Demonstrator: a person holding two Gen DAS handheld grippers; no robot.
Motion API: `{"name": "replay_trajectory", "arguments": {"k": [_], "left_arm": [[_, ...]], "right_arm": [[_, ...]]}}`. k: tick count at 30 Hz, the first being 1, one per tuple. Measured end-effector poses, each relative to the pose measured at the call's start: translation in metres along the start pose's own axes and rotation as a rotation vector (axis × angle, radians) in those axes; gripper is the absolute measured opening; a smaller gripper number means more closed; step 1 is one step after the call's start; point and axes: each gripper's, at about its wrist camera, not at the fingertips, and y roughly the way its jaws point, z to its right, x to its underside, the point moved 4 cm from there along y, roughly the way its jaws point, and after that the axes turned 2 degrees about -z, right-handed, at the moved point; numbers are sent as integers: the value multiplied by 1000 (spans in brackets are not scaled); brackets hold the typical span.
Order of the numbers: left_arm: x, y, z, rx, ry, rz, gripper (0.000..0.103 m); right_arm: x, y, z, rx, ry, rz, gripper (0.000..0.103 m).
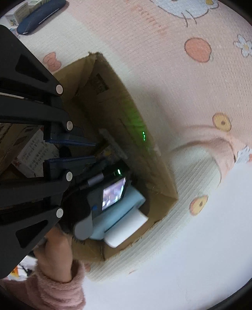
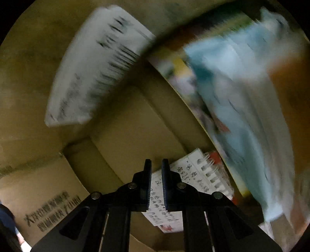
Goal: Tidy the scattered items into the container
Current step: 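Push the notepad down into the box with the right gripper, then withdraw the right gripper from the box and move both tools toward the mat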
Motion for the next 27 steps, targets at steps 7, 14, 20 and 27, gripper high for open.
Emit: {"name": "replay_trajectory", "arguments": {"k": [7,14,20,27], "left_arm": [[6,2,10,-10,18,-81,14],[3,-6,2,-14,-8,-85,37],[8,-14,14,17,12,-109,56],[36,-16,38,-67,54,-143,59]], "right_arm": [[28,0,-10,65,-115,-144,20],[43,-75,-13,3,-164,73,51],[77,-135,-3,103,-253,259,70],[117,-156,7,243,-438,342,70]]}}
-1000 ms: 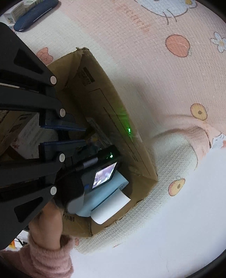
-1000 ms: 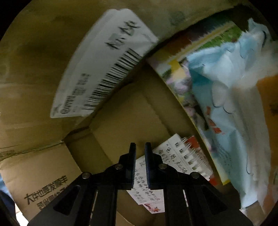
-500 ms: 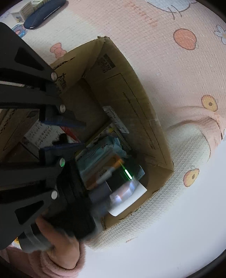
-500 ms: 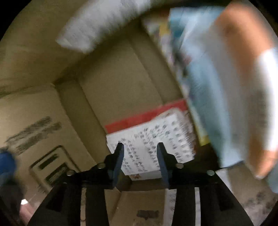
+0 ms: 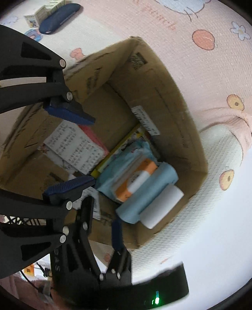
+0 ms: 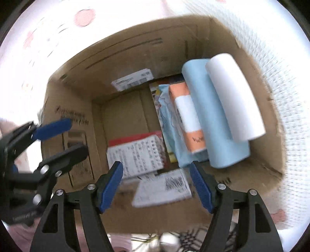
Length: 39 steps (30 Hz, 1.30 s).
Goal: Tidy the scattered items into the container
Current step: 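Withdraw the right gripper from the box and move both tools toward the mat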
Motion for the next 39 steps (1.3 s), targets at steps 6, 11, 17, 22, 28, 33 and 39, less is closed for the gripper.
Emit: {"name": "replay_trajectory", "arguments": {"k": [6,11,17,22,28,33,39], "left_arm": [[27,-11,10,-62,34,-9,59],[48,-31,15,-59,62,45,59],[69,-58,7,-134,82,88,60],[89,-74,-37,-150,-40,101,60],[117,-83,-100,-205,-200,97,60],[142,-95,-139,-229,-280,111,60],[167,-104,-192,-290,-399,155,60]], "right_arm": [[33,-17,-13,39,-117,76,71],[48,-36,-29,83,-197,114,72],[51,-42,-65,152,-298,177,72],[45,-47,-105,99,-362,215,72],[28,-38,-170,53,-444,266,72],[10,-30,-232,-27,-487,304,72],[-5,-15,-281,-156,-476,340,72]]}}
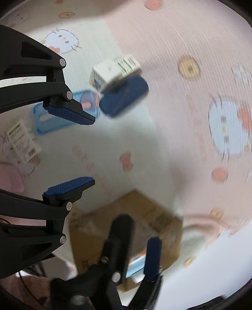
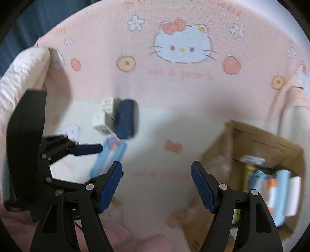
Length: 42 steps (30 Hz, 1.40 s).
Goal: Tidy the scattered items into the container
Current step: 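Move the right gripper down onto the dark denim pouch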
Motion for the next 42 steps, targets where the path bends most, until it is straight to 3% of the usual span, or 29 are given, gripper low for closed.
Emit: {"name": "replay_trajectory", "arguments": {"k": [6,10,13,15,16,17,20,23,27,31,34,36,38,40,42], "left_arm": [[3,14,-57,103,-245,43,60],[8,27,-82,134,-323,85,59],[15,43,-90,103,-335,78,44],[20,55,-95,122,-362,66,29],[21,60,-96,142,-369,70,27],[22,65,-97,155,-373,70,24],[22,70,-98,142,-372,115,13],[18,81,-100,112,-371,121,13],[13,99,-107,127,-422,135,13],[5,115,-114,51,-443,137,13],[5,122,-122,71,-499,162,16],[6,131,-129,96,-541,145,42],[8,138,-136,173,-600,138,53],[10,144,-141,224,-649,149,54],[10,151,-147,263,-697,153,54]], "right_arm": [[-11,39,-8,-76,69,37,73],[-9,75,-12,-89,58,9,73],[-6,102,-10,-131,117,-7,73],[-3,119,-5,-233,215,2,72],[-1,127,-3,-282,267,-2,72],[1,133,-1,-313,310,-1,68],[6,155,4,-324,399,-9,10],[10,180,7,-361,450,-61,10],[10,202,11,-370,468,-66,10],[3,215,14,-409,494,-20,10],[-6,223,13,-419,481,25,10],[-11,233,14,-443,476,21,10],[-14,239,14,-473,483,11,10],[-16,247,13,-492,498,-14,17],[-18,250,11,-508,501,-10,45]]}}
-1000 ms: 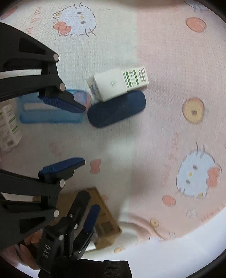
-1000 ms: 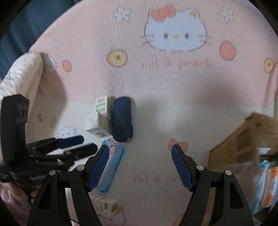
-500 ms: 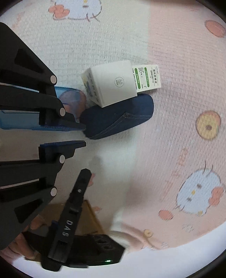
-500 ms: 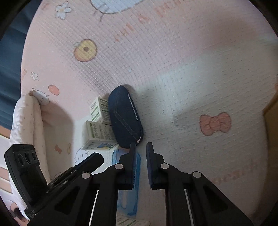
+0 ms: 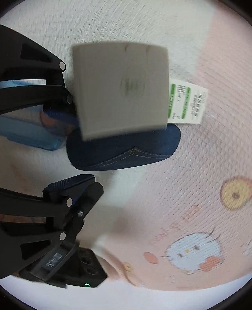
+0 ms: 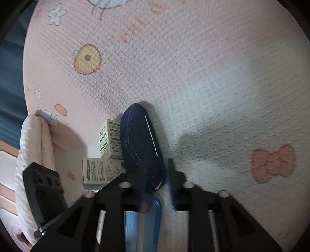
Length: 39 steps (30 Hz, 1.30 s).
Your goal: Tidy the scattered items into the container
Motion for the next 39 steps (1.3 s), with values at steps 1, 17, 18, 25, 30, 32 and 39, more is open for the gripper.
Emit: {"name": "replay_trajectory", "arguments": {"k": [1,17,18,25,30,32,39], "left_arm": [[-1,5,-4,6,-36,2,54],[6,8,1,88,11,-13,42],[10,7,4,99,22,-23,42],[49,-1,47,239,111,-132,42],[75,-17,51,170,186,-152,41],[83,-19,47,138,200,-164,40],[90,-17,38,-30,207,-141,31]], "right_arm": [[0,1,-2,-7,-6,11,51],[14,-3,16,-94,64,43,20],[17,-9,19,-87,85,52,20],[64,-82,39,-111,284,150,20],[90,-100,21,27,143,89,20],[98,-100,20,42,114,57,20],[114,-88,12,78,-37,-26,20]]}}
